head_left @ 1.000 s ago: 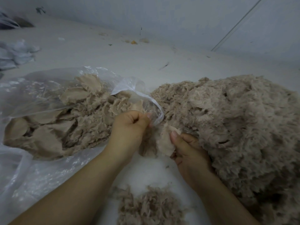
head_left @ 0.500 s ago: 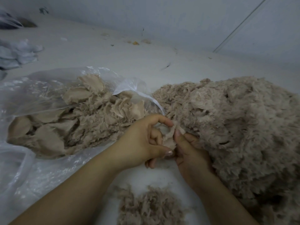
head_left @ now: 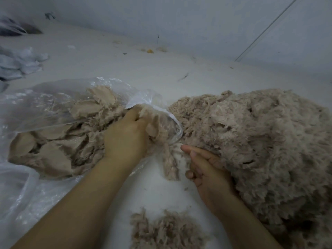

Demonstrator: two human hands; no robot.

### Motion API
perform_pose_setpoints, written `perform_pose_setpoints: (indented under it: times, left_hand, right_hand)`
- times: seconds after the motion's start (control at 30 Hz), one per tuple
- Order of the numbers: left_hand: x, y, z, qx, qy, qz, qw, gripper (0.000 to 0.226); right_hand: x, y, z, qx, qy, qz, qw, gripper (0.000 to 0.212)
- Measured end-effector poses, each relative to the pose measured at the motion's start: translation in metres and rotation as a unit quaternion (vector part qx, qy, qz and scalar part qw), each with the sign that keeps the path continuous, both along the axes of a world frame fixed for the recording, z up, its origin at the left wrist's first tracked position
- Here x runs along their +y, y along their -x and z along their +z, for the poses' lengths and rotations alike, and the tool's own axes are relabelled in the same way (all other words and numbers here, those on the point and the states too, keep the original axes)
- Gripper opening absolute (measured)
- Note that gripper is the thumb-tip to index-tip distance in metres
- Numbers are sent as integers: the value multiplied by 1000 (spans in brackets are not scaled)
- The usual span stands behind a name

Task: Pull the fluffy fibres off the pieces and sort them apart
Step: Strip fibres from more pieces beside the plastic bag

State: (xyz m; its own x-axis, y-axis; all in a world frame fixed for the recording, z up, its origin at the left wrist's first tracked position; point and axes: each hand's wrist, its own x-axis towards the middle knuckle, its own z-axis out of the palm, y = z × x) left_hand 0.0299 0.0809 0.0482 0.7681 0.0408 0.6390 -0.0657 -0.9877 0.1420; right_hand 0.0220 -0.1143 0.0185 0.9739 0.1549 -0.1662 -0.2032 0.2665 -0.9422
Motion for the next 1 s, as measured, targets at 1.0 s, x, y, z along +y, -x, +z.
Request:
perform_pose_setpoints:
  times: [1.0]
  left_hand:
    - [-53,18,-16,219,712,-230,627,11]
  right_hand:
    - [1,1,-1,-13,-6,38,999,13]
